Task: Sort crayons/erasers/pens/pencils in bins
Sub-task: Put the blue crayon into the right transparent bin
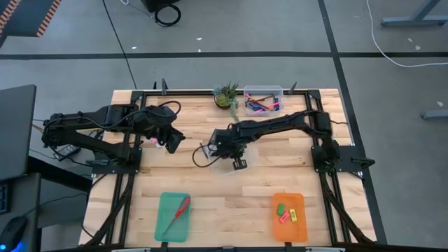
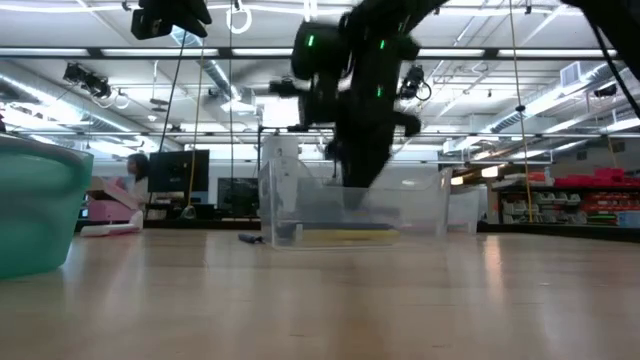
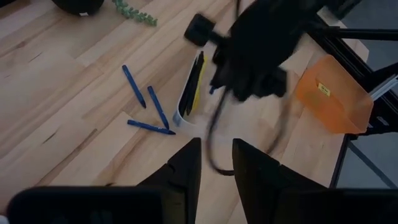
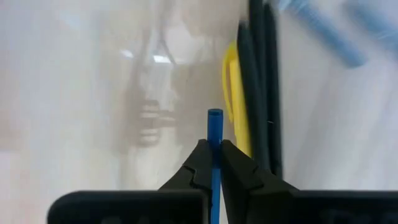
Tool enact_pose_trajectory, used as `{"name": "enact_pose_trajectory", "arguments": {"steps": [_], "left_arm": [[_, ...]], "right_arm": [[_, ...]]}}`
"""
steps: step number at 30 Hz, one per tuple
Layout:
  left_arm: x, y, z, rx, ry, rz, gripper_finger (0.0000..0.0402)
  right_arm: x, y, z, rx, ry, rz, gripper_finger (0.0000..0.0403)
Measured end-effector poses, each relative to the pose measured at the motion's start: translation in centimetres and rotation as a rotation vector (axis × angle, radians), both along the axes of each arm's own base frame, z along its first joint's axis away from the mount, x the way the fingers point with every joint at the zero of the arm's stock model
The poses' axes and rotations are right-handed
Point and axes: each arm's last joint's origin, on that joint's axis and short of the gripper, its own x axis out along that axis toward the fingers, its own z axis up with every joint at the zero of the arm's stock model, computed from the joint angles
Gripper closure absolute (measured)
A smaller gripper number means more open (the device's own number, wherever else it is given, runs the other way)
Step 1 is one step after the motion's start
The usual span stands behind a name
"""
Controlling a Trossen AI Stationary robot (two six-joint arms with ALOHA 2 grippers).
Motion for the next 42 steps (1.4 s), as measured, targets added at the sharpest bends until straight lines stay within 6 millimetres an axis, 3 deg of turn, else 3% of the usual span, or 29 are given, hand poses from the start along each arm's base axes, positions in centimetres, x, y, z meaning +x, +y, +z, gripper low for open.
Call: {"name": "enact_pose_trajectory", "arguments": {"steps": [9,15,22,28,34,42], "left_arm": [[0.0,0.0,0.0,0.011,0.000,0.006,0.0308],[0.0,0.1,0.0,0.012,0.000,0.013,0.0308],[0.3,0.7,0.3,0.022,-0.044,0.050,0.0308],[0.6,2.0,0.9,0.026,-0.119,0.117,0.0310],[0.7,3.0,1.2,0.019,-0.161,0.151,0.0310],[0.5,3.8,1.2,0.042,-0.158,0.147,0.0306]], "right_arm": [[-2.9,-1.3,7.4,0.013,-0.134,-0.127,0.0384],[-5.6,-6.7,10.4,-0.063,-0.193,-0.330,0.0379],[-9.2,-15.3,10.5,-0.078,-0.180,-0.613,0.0377],[-12.4,-20.2,10.3,-0.079,-0.163,-0.778,0.0376],[-14.7,-22.8,10.3,-0.019,-0.180,-0.910,0.0344],[-15.0,-23.1,10.3,0.003,-0.179,-0.970,0.0268]]}}
